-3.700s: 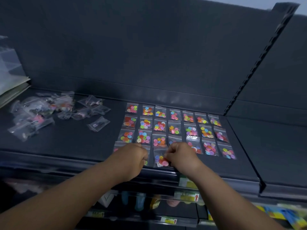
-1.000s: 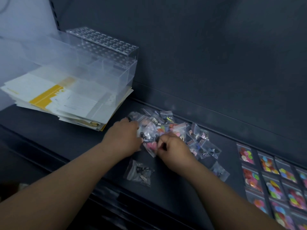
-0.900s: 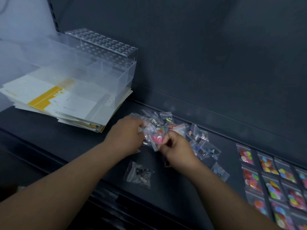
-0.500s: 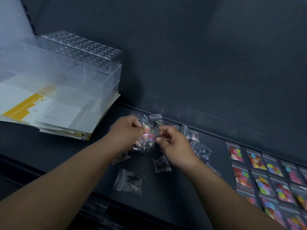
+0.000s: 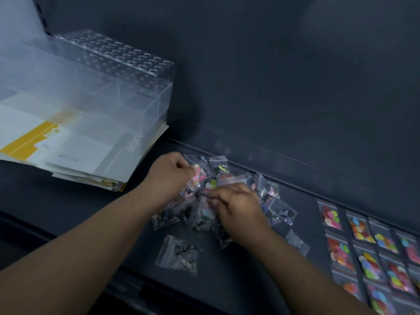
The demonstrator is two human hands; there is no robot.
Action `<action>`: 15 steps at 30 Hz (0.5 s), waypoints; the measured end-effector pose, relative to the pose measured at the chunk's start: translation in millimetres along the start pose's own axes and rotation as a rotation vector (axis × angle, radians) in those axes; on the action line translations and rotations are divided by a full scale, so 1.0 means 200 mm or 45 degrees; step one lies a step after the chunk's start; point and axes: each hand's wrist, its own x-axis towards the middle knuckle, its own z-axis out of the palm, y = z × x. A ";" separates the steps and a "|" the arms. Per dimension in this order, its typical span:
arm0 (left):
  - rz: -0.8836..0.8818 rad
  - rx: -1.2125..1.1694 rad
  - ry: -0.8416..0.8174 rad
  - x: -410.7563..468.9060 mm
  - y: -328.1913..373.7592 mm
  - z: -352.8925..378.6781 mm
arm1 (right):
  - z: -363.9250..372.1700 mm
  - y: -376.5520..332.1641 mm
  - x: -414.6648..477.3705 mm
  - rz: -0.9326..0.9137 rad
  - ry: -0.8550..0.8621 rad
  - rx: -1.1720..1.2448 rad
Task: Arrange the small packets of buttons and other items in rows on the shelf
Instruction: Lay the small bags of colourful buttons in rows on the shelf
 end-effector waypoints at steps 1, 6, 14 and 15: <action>-0.004 -0.003 -0.005 0.00 0.00 0.00 | 0.00 0.01 0.03 0.057 -0.015 -0.062; -0.010 0.005 -0.004 0.01 0.02 -0.01 | -0.04 0.02 0.13 0.302 -0.196 -0.292; -0.052 0.007 -0.038 0.01 0.02 -0.01 | -0.02 0.00 0.19 0.266 -0.334 -0.259; -0.052 0.010 -0.042 0.00 0.02 -0.01 | -0.03 0.00 0.20 0.277 -0.364 -0.243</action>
